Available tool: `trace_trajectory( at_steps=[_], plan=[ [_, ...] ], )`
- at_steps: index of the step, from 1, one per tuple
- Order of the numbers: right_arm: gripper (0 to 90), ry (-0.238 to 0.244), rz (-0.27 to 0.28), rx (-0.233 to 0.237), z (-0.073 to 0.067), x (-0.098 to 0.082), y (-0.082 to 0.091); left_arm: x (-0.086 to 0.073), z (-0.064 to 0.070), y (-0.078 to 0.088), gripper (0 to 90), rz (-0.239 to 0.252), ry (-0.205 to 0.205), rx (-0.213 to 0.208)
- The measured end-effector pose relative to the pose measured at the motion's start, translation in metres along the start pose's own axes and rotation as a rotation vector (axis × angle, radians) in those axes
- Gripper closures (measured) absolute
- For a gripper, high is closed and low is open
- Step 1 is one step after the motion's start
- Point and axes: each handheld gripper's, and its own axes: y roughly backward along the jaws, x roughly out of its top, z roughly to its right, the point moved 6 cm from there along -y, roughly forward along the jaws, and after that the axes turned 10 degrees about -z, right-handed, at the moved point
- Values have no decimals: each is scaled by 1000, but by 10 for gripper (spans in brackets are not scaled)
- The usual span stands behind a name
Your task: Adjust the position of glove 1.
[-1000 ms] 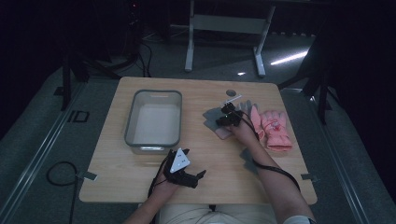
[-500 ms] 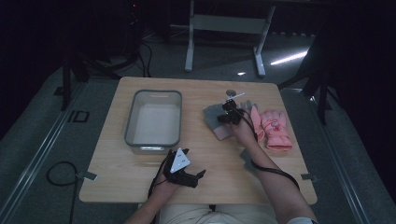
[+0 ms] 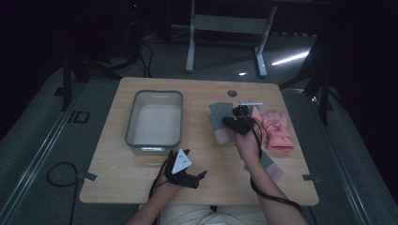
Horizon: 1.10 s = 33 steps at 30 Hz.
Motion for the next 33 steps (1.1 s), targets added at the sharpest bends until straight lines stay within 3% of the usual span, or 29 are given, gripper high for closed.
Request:
trace_trajectory(
  at_steps=[3, 10, 15, 18, 19, 21, 22, 24, 33],
  plan=[
    [857, -29, 10, 15, -5, -11, 6, 0, 0, 0, 4, -1, -2, 1],
    [857, -88, -2, 59, -15, -42, 4, 0, 1, 0, 4, 2, -6, 3],
    [858, -139, -44, 51, -20, -68, -17, 0, 1, 0, 4, -1, -15, 10],
    [858, -154, -68, 38, -19, -76, -27, 0, 1, 0, 4, 0, -15, 9],
    [858, -180, -86, 36, -15, -82, -36, 0, 1, 0, 4, 1, -15, 9],
    [858, -185, -91, 25, -14, -84, -39, 0, 1, 0, 4, 2, -15, 9],
    [857, -218, -103, 14, -10, -89, -47, 0, 2, 0, 4, 4, -16, 9],
    [843, -238, -108, 6, -9, -92, -55, 0, 2, 0, 4, 4, -17, 10],
    [711, -222, -53, -14, -17, -91, -61, 0, 2, 1, 4, 5, -19, 3]
  ],
)
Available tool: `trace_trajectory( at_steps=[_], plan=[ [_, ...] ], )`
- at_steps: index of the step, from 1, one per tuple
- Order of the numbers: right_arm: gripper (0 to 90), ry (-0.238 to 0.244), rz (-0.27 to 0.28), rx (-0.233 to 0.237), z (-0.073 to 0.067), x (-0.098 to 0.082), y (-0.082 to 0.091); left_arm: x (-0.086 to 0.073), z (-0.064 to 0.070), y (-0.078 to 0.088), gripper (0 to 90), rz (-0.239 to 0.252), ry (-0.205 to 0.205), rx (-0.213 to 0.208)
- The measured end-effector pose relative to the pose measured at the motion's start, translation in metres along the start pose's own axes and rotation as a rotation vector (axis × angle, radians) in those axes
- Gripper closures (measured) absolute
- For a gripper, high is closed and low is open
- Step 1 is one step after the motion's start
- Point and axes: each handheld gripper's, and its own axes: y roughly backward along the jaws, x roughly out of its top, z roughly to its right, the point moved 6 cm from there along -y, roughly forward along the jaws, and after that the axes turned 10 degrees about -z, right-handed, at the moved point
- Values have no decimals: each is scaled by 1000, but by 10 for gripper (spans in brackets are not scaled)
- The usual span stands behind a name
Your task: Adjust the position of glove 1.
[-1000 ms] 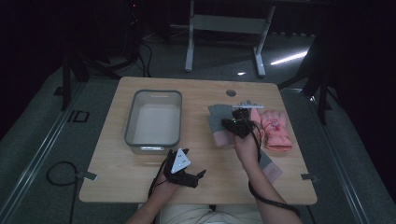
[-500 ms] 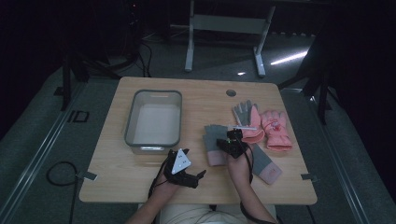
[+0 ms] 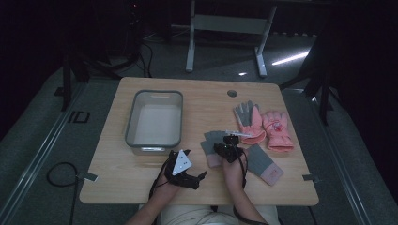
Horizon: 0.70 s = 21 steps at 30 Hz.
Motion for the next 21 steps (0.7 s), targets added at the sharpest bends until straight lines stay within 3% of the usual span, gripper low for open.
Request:
trace_trajectory(
  at_steps=[1, 4, 5, 7, 9, 10, 11, 13, 18, 21],
  plan=[
    [653, 26, 8, 9, 0, 3, 2, 0, 0, 0, 4, 1, 3, -2],
    [629, 66, 27, 36, -1, 7, 9, 0, 0, 0, 4, 1, 3, -4],
    [617, 142, 35, 61, 0, 13, 19, 0, 0, 0, 4, 0, 2, -5],
    [600, 238, 40, 97, 0, 20, 30, 0, 0, 0, 4, 0, 2, -5],
    [603, 305, 54, 133, 4, 25, 42, 0, 0, 0, 4, 1, 2, -4],
    [603, 305, 54, 133, 4, 25, 42, 0, 0, 0, 4, 1, 2, -4],
    [603, 335, 66, 151, 7, 28, 47, 0, 0, 0, 4, 1, 2, -4],
    [617, 424, 57, 181, 14, 32, 57, 0, 0, 0, 4, 1, 3, -4],
    [620, 588, -1, 170, 36, 24, 66, 0, 0, 0, 4, 1, 6, -5],
    [646, 632, -29, 163, 55, 16, 70, 0, 0, -1, 4, 0, 3, -3]
  ],
)
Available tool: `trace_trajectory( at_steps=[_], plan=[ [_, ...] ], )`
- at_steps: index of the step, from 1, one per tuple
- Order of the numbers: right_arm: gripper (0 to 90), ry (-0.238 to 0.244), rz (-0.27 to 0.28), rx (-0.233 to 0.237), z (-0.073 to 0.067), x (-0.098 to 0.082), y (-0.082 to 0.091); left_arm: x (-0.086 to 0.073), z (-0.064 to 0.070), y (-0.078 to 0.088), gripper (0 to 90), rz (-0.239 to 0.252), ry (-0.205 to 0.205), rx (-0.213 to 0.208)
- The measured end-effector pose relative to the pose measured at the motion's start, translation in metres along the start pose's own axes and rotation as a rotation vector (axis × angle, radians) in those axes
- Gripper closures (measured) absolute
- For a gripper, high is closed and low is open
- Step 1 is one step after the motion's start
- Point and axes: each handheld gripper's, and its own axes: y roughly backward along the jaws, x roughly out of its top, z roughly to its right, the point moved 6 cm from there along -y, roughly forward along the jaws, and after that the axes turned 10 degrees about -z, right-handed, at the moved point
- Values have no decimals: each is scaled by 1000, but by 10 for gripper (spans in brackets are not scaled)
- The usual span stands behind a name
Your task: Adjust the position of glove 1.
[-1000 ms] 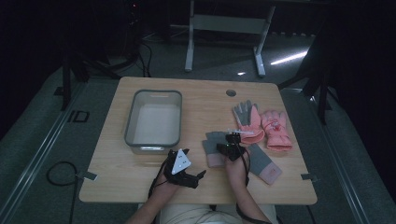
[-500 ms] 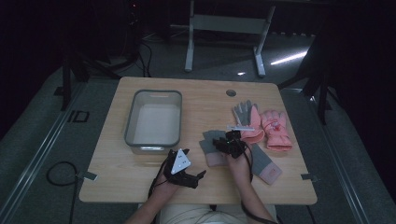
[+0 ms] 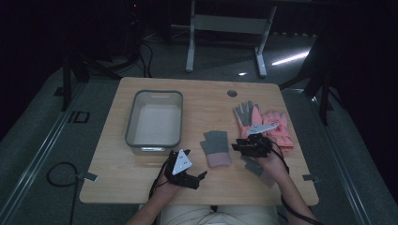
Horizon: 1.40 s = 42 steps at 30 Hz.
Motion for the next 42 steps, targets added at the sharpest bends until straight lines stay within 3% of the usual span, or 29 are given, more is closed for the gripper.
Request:
trace_trajectory(
  at_steps=[8, 12, 20, 22, 28, 36, 38, 42],
  plan=[
    [674, 30, -55, -24, 25, -40, 21, 0, 0, 0, 4, -1, 1, 1],
    [678, 5, -98, -63, 39, -62, 28, 0, 0, 0, 4, -2, 3, 0],
    [661, -30, -146, -57, 50, -97, 22, 0, -1, 0, 4, -3, 4, 1],
    [659, -41, -133, -47, 50, -99, 22, 0, -1, 0, 4, -2, 3, 1],
    [732, -21, -164, -78, 48, -97, 19, 0, -1, 0, 4, -2, 3, 1],
    [840, -68, -174, -90, 46, -95, 18, 0, -1, 0, 4, -3, 4, 2],
    [848, -91, -163, -96, 43, -95, 19, 0, 0, 0, 4, -1, 1, 3],
    [852, -78, -126, -139, 34, -90, 27, 0, 0, 0, 4, -2, 2, 5]
  ],
)
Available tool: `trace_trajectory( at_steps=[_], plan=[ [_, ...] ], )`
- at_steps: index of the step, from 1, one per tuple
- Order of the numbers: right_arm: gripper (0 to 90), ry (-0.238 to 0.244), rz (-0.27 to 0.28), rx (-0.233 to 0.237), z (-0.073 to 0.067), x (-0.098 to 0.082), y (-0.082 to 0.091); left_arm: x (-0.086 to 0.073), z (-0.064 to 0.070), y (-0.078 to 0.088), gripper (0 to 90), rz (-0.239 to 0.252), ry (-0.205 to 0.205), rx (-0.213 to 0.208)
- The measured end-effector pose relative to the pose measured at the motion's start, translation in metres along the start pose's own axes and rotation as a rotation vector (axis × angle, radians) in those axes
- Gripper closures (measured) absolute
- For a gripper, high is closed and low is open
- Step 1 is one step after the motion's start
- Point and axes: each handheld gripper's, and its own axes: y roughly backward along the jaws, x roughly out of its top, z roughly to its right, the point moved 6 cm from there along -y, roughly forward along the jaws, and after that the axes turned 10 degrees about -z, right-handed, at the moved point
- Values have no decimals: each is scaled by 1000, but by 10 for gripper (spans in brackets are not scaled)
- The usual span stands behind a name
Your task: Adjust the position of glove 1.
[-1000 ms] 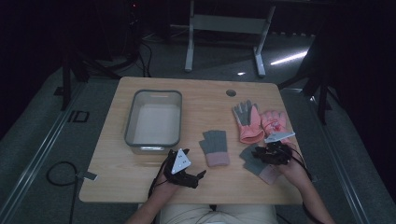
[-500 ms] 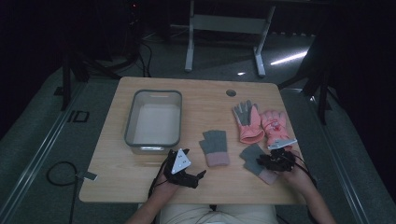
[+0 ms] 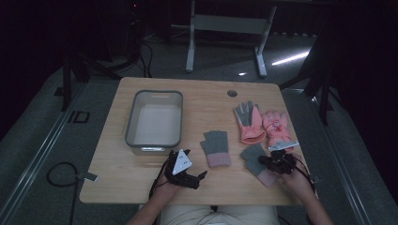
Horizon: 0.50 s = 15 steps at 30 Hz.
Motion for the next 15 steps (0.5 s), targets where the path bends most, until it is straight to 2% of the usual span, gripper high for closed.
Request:
trace_trajectory(
  at_steps=[1, 5, 7, 9, 10, 11, 12, 14, 15],
  plan=[
    [852, -11, 13, 2, -1, 2, 4, 0, 0, 0, 4, 0, -2, 0],
    [852, -117, 85, 24, -9, 13, 34, 0, 1, 0, 4, 1, -3, 1],
    [851, -144, 106, 36, -17, 17, 44, 0, 0, 0, 4, 0, -4, 1],
    [851, -194, 131, 39, -25, 20, 52, 0, 1, 0, 4, 0, -5, 2],
    [851, -219, 132, 26, -28, 21, 54, 0, 1, 0, 4, 0, -6, 2],
    [851, -219, 132, 26, -28, 21, 54, 0, 1, 0, 4, 0, -6, 2],
    [851, -288, 149, -3, -32, 21, 59, 0, 1, 0, 4, -1, -8, 3],
    [852, -329, 159, -42, -34, 21, 61, 0, 1, 0, 4, -1, -9, 3],
    [852, -348, 160, -45, -35, 20, 61, 0, 1, 0, 4, -1, -9, 3]
  ],
)
